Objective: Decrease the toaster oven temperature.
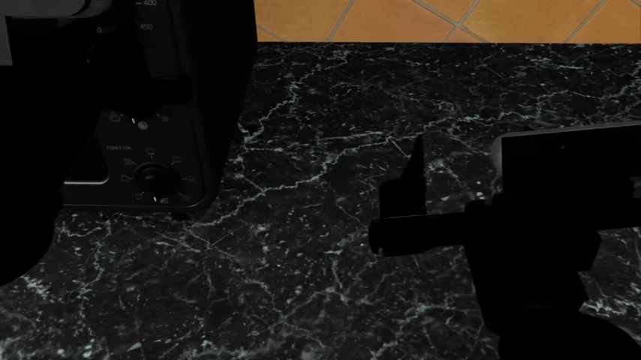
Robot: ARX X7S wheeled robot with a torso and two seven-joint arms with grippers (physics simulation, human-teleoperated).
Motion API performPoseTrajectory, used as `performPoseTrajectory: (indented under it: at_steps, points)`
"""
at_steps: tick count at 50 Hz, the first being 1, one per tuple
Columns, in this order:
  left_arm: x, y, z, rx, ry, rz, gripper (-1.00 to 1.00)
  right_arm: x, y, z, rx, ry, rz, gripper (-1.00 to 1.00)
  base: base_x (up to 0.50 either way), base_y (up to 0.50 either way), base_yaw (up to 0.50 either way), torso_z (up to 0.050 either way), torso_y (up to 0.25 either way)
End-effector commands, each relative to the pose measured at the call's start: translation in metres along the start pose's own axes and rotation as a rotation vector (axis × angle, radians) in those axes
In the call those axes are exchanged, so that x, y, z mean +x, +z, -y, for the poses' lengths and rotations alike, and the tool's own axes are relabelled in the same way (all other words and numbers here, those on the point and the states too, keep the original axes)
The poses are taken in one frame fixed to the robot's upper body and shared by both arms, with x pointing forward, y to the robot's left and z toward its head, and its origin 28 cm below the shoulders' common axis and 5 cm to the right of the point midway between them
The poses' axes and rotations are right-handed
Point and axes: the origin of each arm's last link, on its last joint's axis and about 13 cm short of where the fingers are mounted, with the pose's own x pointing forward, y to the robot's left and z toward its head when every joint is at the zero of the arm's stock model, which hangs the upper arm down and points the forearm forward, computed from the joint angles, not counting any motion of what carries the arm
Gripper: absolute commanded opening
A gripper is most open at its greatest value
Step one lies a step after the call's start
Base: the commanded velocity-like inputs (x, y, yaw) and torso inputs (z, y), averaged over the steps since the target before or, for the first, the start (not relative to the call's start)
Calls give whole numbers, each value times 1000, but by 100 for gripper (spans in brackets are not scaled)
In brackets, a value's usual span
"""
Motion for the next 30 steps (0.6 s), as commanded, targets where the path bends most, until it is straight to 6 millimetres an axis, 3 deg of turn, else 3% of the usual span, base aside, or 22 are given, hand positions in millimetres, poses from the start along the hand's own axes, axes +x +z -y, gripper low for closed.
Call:
performPoseTrajectory:
  at_steps: [1,30]
  points:
    - [21,1,-17,-133,142,-62,-100,0,2,0,-4,0,4,100,16,0,0,0,0]
    - [24,-6,-15,-331,217,-99,-100,1,-3,0,1,5,-4,100,16,1,-3,2,0]
